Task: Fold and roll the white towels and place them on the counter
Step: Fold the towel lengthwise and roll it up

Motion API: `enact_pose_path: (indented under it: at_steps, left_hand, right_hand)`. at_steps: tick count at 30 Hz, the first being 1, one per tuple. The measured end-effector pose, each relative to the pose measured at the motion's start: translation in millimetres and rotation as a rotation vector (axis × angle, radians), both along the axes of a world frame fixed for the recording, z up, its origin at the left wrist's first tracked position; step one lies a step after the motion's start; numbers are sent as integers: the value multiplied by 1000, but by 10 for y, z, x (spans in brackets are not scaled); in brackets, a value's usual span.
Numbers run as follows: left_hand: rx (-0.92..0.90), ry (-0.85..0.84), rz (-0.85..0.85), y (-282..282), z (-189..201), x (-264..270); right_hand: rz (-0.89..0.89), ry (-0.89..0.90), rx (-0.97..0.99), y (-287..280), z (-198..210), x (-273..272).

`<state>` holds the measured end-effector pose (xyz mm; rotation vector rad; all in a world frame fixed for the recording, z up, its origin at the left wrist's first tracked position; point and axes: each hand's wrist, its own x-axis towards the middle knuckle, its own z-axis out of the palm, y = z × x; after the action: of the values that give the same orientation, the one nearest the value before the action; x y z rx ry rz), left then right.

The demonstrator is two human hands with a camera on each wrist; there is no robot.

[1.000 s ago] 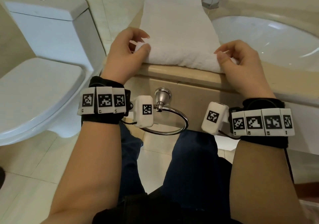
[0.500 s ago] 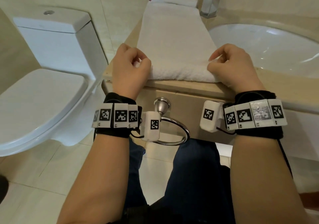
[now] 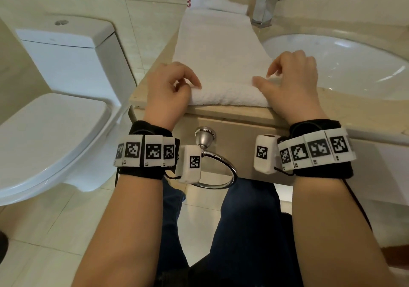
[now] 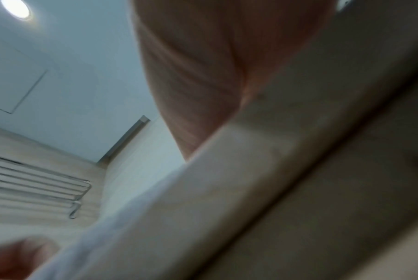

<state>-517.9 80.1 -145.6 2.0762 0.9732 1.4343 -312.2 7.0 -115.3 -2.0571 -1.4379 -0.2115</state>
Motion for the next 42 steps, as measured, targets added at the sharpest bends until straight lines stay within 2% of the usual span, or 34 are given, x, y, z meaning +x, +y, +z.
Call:
enact_pose_path:
  at_steps: [2,4,8,12,14,20,24,30,35,39,42]
  left_hand:
    - [-52,8,-44,-11,44,-11]
    - [-64,70,-23,-35,86,-62]
    - [-128,213,-35,-130,197,-185]
    - [-56,389,-61,-146,207,-157]
    - [-2,419,-55,-119,175,-121]
    - [38,297,5,-82,134,-101]
    - [-41,226,47,-64,111,-45]
    - [-242,159,-19,-43,219,-11]
    - [-366,-26,-43,-20,247,5]
    - [-349,-96,26,11,238,32]
    - [-285,-65,99,-2,217,46]
  right_hand:
    - [51,-73,44,-44,20,-101]
    - [155,-47,80,-97,39,-196]
    - [350,27,-3,-132,-11,-333]
    - [320,50,-51,-127,-31,-372]
    - [313,40,-117,-141,-14,-376]
    - [317,62,-102,-126,-21,-301]
    - [328,19,-106,-130,-5,-255]
    - [308,126,-180,-83,125,-217]
    - [253,230,-297,-8,230,-188]
    - [198,247,-331,39,263,-180]
    - [197,253,-322,26,270,-160]
